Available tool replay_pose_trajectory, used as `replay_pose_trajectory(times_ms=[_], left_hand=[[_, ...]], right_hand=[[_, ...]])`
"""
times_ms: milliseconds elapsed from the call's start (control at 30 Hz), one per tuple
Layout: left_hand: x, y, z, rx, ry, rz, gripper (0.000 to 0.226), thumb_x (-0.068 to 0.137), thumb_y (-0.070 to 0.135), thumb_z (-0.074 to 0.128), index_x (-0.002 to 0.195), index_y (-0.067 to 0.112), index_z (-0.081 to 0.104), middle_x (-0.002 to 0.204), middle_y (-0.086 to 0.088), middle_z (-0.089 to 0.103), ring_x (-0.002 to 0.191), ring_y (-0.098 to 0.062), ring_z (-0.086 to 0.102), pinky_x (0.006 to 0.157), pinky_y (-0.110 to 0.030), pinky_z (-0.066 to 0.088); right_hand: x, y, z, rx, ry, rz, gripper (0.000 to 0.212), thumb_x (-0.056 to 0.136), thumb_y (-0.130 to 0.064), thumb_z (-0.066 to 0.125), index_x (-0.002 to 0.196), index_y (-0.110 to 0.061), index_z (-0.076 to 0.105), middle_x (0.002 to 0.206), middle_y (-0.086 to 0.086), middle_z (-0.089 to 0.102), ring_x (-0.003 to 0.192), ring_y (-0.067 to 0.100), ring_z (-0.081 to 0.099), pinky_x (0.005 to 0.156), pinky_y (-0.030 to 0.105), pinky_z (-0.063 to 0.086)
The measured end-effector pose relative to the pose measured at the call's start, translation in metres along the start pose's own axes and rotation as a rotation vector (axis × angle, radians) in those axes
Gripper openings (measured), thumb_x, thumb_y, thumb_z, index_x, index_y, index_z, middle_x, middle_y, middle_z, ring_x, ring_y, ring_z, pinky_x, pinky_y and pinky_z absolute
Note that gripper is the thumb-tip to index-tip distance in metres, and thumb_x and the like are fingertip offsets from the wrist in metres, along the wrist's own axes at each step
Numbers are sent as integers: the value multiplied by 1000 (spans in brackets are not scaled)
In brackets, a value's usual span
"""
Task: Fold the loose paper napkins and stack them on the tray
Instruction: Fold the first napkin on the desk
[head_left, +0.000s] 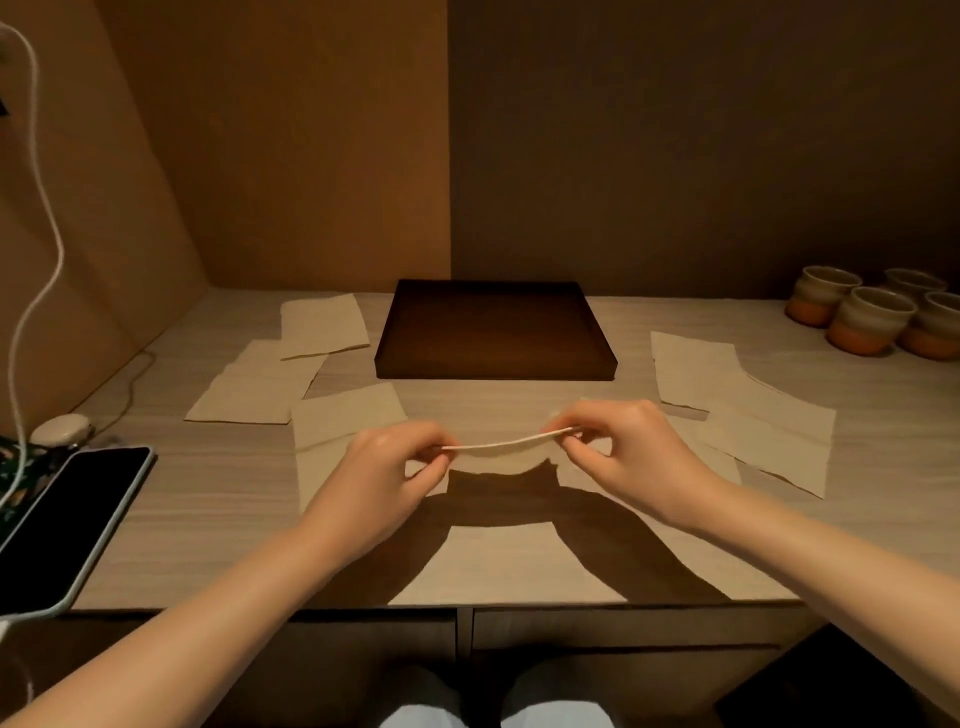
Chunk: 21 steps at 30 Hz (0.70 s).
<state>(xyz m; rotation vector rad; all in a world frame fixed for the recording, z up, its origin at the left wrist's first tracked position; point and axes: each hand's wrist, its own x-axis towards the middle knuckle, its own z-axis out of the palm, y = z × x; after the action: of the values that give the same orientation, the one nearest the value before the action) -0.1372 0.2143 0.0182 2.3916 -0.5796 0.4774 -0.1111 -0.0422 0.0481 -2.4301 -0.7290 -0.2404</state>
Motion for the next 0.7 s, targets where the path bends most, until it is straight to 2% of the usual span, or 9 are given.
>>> replay_pose_trajectory(times_ms=[100,167,333,367,433,533,700], left_hand=[[35,-14,-13,137,19,82,23,85,13,67,107,18,69,100,7,70,91,-2,63,81,-15,51],[59,-28,-18,210,9,103,26,85,13,66,111,17,68,107,3,69,97,-7,64,85,-16,49],[119,-69,-17,308,-58,-17,31,93,19,56,123,20,62,126,2,62,114,-12,59,97,-28,48],[129,-78,-14,332,-99,-36,28,95,19,54,121,19,63,123,2,63,112,-13,60,95,-28,49],[152,-100,-7,380,-180,-71,19,96,20,50,107,19,65,107,1,67,94,-13,63,84,-29,54],[171,-127,5,438,-290,-134,15,97,23,46,91,23,60,88,2,64,74,-10,59,69,-33,55],[199,-163,23,544,-462,-263,18,97,22,44,98,17,62,91,-4,63,77,-19,59,72,-36,55]], right_hand=[[35,3,-10,-90,5,-94,22,92,-12,62,111,-19,70,107,-6,69,98,2,61,85,13,48],[62,10,-12,-166,-11,-134,26,92,-12,61,117,-19,66,113,-4,67,103,6,61,87,14,48],[136,33,2,-255,-97,-77,40,95,-15,56,135,-21,52,129,-2,59,114,12,57,89,20,46],[150,38,9,-248,-118,-49,42,95,-17,55,137,-20,49,130,-2,58,114,13,56,89,22,47],[180,51,24,-248,-155,0,44,97,-20,52,141,-19,45,135,1,55,118,17,55,91,26,49],[210,66,48,-243,-213,39,43,100,-24,46,142,-14,46,137,5,55,122,21,53,95,31,49],[251,90,89,-224,-281,90,40,102,-24,43,139,-11,50,133,10,57,115,23,57,92,33,51]])
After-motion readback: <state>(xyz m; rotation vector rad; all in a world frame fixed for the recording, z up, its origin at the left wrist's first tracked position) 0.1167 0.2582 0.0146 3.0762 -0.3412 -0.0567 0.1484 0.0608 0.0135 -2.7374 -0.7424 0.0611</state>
